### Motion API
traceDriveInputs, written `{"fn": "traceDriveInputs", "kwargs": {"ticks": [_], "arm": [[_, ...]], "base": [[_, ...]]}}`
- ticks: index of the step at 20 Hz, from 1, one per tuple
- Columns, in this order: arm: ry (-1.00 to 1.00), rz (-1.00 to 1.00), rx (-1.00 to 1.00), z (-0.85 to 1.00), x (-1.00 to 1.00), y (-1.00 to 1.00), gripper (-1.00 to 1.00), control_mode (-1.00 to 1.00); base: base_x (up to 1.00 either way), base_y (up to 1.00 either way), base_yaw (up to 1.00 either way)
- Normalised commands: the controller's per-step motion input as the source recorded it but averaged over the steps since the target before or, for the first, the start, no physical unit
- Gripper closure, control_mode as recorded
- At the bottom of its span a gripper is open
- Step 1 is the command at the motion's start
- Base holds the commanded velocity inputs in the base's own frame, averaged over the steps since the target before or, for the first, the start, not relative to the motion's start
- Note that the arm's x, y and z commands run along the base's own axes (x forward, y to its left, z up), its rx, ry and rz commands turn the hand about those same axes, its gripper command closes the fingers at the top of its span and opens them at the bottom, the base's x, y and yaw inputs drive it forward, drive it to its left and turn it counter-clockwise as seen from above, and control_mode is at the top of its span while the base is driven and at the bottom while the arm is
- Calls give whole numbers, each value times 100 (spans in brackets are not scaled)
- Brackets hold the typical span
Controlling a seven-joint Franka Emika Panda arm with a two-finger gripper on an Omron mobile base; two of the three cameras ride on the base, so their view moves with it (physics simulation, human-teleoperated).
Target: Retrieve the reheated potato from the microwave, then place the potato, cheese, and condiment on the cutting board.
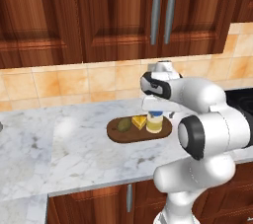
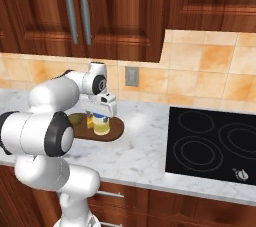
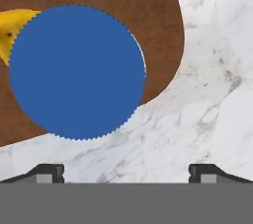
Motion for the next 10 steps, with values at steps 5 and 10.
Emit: {"fn": "traceDriveInputs", "kwargs": {"ticks": [5,10], "arm": [[4,0,1,14,-42,0,-100,-100],[0,1,0,12,-65,3,-100,-100]], "base": [[0,0,0],[0,0,0]]}}
